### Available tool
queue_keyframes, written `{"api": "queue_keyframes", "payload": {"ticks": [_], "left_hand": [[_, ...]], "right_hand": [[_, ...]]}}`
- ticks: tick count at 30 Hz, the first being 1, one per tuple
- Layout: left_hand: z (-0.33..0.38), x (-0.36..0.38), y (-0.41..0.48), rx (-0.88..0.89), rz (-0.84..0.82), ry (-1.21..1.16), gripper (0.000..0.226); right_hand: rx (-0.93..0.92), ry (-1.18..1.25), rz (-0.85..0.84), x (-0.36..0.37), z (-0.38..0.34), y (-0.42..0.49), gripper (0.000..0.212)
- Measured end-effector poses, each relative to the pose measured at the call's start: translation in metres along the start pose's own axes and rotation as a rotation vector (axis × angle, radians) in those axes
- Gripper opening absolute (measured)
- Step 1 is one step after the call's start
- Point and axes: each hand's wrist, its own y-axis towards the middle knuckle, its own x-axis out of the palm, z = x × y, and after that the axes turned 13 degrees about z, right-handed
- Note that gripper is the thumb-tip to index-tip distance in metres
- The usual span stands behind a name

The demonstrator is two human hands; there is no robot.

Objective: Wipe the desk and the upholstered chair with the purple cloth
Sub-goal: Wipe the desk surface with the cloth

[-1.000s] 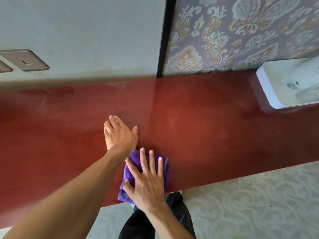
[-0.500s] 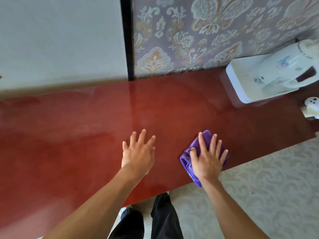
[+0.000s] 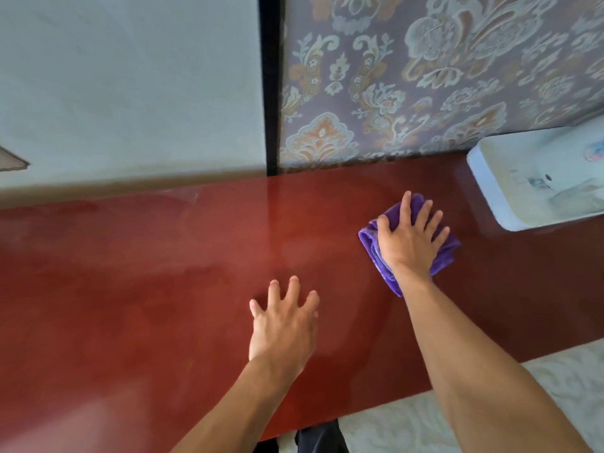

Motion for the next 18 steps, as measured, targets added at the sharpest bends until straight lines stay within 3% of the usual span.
{"api": "queue_keyframes", "payload": {"ticks": [3, 9, 11, 15, 18], "left_hand": [[-0.008, 0.001, -0.003, 0.006, 0.049, -0.06, 0.043], [-0.068, 0.004, -0.059, 0.062, 0.305, -0.25, 0.028], [-0.104, 0.004, -0.092, -0.009, 0.377, -0.26, 0.03], [-0.176, -0.008, -0.157, -0.321, 0.479, -0.213, 0.032], [-0.219, -0.016, -0.205, -0.402, 0.505, -0.212, 0.046]], "right_hand": [[-0.295, 0.004, 0.012, 0.006, -0.045, -0.018, 0.09], [-0.757, 0.073, -0.024, 0.002, -0.119, -0.117, 0.097], [-0.847, 0.124, -0.056, 0.0, -0.14, -0.162, 0.098], [-0.995, 0.274, -0.158, -0.006, -0.185, -0.278, 0.101], [-1.1, 0.353, -0.246, -0.011, -0.214, -0.377, 0.093]]}}
